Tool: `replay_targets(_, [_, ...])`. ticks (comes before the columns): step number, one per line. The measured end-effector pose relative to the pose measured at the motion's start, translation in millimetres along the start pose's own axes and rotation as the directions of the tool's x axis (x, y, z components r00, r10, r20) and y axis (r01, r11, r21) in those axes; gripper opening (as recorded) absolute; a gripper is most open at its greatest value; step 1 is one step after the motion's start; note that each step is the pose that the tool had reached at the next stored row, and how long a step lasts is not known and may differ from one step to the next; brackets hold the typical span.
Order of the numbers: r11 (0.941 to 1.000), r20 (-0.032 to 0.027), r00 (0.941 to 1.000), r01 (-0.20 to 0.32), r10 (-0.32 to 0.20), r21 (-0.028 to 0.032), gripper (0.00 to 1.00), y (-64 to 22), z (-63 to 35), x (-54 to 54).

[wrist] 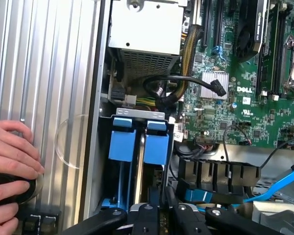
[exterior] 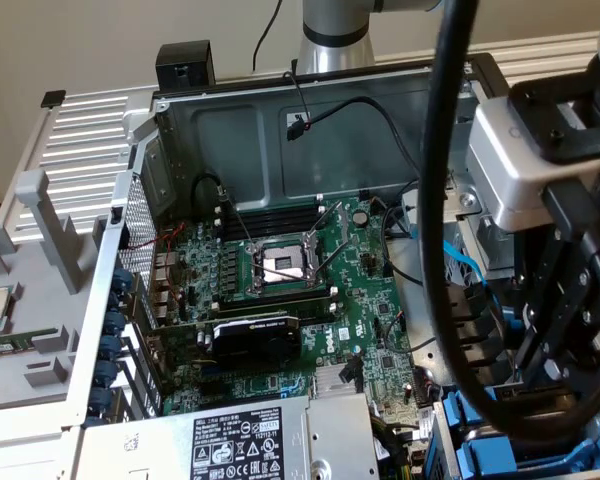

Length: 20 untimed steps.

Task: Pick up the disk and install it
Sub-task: 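Insert the first disk wire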

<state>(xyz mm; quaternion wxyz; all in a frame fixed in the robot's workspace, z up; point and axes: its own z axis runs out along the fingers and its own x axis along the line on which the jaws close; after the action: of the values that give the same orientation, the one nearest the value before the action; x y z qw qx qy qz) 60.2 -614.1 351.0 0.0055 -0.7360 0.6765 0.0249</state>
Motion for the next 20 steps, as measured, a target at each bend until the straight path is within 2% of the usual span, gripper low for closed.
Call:
replay_targets(8, [0.9991,-0.0004,0.9991,-0.043,0.043,0.0008,0.17,-3.3,0.2,0.0])
replay_targets(10, [0.9985,-0.0003,0.9985,-0.055,0.055,-0.0005,0.17,-3.4,0.7,0.0])
replay_targets(12, [0.998,-0.0058,0.998,-0.063,0.063,-0.005,0.17,-3.9,1.3,0.0])
replay_targets(14, [0.9977,-0.0193,0.9976,-0.067,0.067,-0.0075,0.17,-4.0,1.7,0.0])
replay_targets(15, [0.9977,-0.0226,0.9975,-0.068,0.067,-0.0076,0.17,-4.1,1.8,-0.4])
replay_targets(20, [0.9973,-0.0233,0.9971,-0.072,0.072,-0.0074,0.17,-4.5,2.2,-0.6])
